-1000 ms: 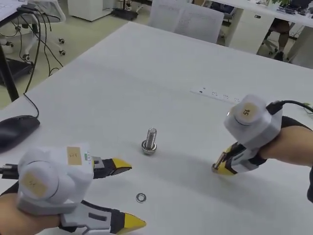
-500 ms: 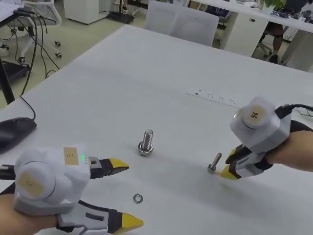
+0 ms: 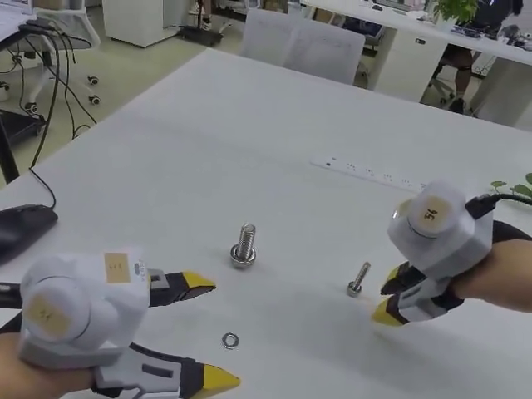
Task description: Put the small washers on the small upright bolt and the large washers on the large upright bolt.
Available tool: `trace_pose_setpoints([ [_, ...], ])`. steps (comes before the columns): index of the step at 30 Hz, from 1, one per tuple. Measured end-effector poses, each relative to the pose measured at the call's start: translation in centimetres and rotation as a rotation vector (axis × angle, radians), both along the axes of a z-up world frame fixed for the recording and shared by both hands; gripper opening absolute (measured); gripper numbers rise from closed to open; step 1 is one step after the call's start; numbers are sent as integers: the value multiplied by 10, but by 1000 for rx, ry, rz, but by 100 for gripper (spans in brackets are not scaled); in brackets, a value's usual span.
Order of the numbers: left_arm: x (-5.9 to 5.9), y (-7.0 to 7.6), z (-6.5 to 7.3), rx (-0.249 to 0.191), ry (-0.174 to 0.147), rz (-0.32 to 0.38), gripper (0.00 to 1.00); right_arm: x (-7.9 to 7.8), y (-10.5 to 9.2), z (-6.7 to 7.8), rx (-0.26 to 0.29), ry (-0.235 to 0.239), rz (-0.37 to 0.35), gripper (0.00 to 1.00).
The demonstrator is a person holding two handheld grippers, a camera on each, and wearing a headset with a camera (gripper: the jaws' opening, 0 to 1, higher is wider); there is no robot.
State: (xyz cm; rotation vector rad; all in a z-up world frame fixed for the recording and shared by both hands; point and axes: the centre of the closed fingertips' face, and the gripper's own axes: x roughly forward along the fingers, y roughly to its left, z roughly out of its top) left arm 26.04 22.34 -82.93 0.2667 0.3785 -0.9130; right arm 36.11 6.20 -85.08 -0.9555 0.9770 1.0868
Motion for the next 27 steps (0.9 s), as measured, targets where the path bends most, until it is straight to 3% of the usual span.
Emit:
trace_pose_setpoints([
  [10, -1, 1, 2, 0, -9, 1, 64, -19, 14, -1, 3, 14, 41, 26],
  [27, -7, 7, 6, 3, -14, 12, 63, -50, 63, -2, 5, 39, 179, 27],
])
